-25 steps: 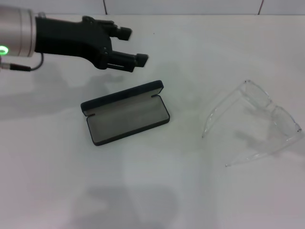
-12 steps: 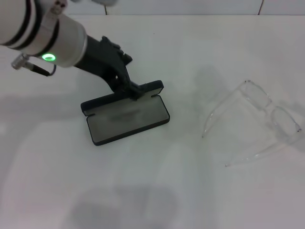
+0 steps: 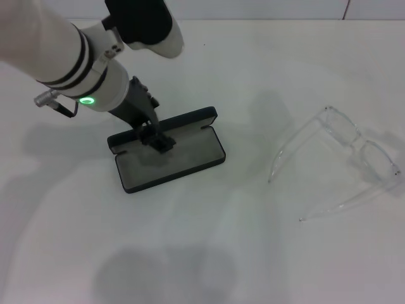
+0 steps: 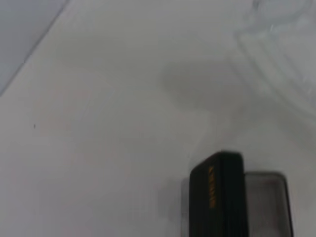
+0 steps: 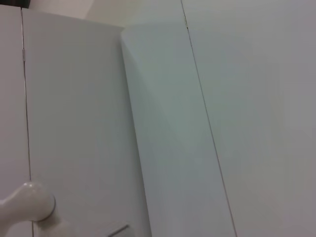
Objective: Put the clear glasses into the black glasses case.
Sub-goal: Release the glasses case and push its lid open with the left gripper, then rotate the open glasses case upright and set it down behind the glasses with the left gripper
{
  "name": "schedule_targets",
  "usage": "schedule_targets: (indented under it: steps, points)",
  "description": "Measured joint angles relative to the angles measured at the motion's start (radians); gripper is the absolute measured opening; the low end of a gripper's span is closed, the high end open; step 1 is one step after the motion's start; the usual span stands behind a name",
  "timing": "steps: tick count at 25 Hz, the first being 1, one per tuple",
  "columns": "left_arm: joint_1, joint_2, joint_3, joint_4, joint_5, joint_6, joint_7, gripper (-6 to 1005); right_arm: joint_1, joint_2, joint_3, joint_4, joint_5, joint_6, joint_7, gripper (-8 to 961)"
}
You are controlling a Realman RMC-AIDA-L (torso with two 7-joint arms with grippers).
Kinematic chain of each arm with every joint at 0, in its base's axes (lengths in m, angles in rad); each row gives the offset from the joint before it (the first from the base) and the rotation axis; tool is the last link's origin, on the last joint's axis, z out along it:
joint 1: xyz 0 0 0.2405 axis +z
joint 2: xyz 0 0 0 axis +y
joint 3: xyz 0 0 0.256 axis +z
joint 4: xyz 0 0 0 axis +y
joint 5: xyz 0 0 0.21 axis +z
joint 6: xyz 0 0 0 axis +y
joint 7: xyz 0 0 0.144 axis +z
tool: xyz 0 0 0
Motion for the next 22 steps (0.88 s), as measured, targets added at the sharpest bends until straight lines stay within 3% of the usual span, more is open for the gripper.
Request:
schedule_targets:
  steps: [5,14,22]
  points:
    - [-0.041,0.0,0.004,-0.076,0.032,-0.026,-0.004,827,-0.006,0.001,0.005,0.0,0.001,0.0,-0.003,756]
    - [-0.056,0.0,0.009,-0.07,-0.013,0.012,-0.019,824,-0.01,0.002,0.008,0.003,0.004,0.002,-0.013,755]
    - [-0.052,0.0,0.049,-0.041,-0.011,0.032,-0.019,495,-0.009,0.005,0.011,0.014,0.006,0.006,-0.016,754]
